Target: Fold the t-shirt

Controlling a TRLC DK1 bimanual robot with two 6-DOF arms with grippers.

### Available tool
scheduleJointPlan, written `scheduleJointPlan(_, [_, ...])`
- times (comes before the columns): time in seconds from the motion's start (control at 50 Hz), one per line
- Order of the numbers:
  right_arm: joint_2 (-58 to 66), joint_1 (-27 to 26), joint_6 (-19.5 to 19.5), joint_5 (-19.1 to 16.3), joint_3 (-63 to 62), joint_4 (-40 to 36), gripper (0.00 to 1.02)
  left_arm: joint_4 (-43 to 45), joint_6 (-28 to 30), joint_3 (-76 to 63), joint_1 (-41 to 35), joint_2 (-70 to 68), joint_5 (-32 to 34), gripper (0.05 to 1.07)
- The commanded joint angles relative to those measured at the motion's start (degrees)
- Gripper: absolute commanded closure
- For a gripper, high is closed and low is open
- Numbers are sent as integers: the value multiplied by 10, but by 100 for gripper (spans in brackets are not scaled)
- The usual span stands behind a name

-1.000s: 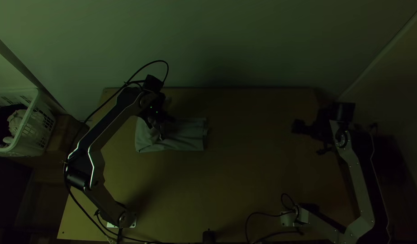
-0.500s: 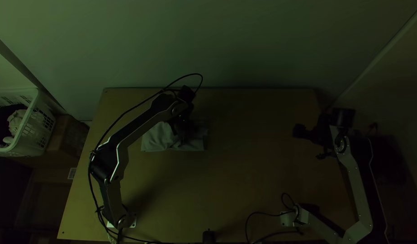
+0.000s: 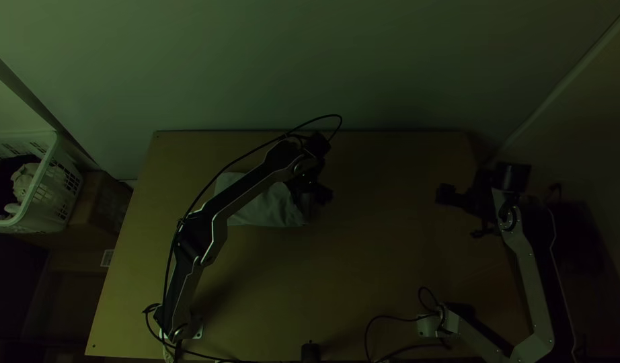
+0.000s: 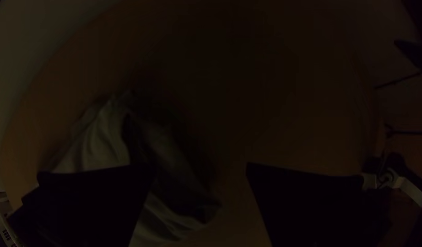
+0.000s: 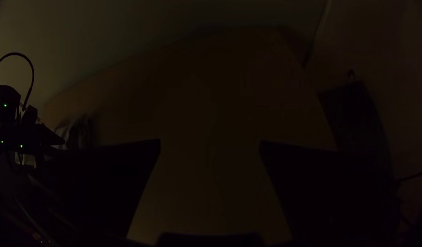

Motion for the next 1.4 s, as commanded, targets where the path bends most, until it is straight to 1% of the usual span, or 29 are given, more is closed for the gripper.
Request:
scheduleJointPlan(0.0, [-10, 2, -4, -2, -13, 13, 3, 0, -13, 13, 8, -28, 6, 9])
scheduleJointPlan(0.22, [-1, 3, -10, -1, 26, 50, 3, 0, -6, 1, 43, -74, 7, 9])
scheduleJointPlan(0.32, [2, 7, -15, -1, 47, 68, 3, 17, 1, -15, 70, -114, 9, 9])
scheduleJointPlan(0.4, [4, 7, -15, 2, 59, 97, 3, 34, 5, -34, 95, -149, 23, 9])
scheduleJointPlan(0.5, [12, 6, -11, 10, 87, 113, 3, 59, 11, -67, 136, -204, 46, 9])
scheduleJointPlan(0.56, [11, 4, -9, 11, 88, 141, 3, 74, 11, -92, 167, -237, 68, 9])
scheduleJointPlan(0.62, [5, 3, -12, 11, 88, 177, 3, 90, 11, -122, 191, -271, 77, 9])
scheduleJointPlan(0.74, [-3, 5, -24, 11, 87, 216, 3, 145, 11, -222, 251, -356, 100, 9])
scheduleJointPlan(0.8, [-3, 8, -31, 11, 88, 224, 3, 178, 8, -276, 278, -402, 101, 9])
scheduleJointPlan(0.88, [-9, 11, -56, 11, 81, 245, 3, 228, -3, -343, 319, -463, 101, 9])
scheduleJointPlan(0.94, [-17, 13, -68, 11, 73, 263, 3, 261, -3, -385, 349, -503, 104, 9])
scheduleJointPlan(1.0, [-31, 14, -86, 11, 63, 279, 3, 269, 0, -412, 379, -532, 113, 9])
scheduleJointPlan(1.1, [-62, 14, -88, 24, 36, 328, 3, 282, 2, -443, 422, -574, 113, 9])
scheduleJointPlan(1.18, [-98, 14, -93, 35, -1, 379, 3, 325, 12, -483, 451, -618, 113, 9])
scheduleJointPlan(1.24, [-130, 14, -98, 53, -30, 418, 3, 360, 12, -522, 473, -655, 114, 9])
scheduleJointPlan(1.34, [-170, 19, -99, 55, -66, 459, 3, 406, 16, -590, 499, -719, 113, 9])
scheduleJointPlan(1.38, [-183, 19, -99, 55, -75, 464, 3, 434, 15, -626, 516, -752, 114, 9])
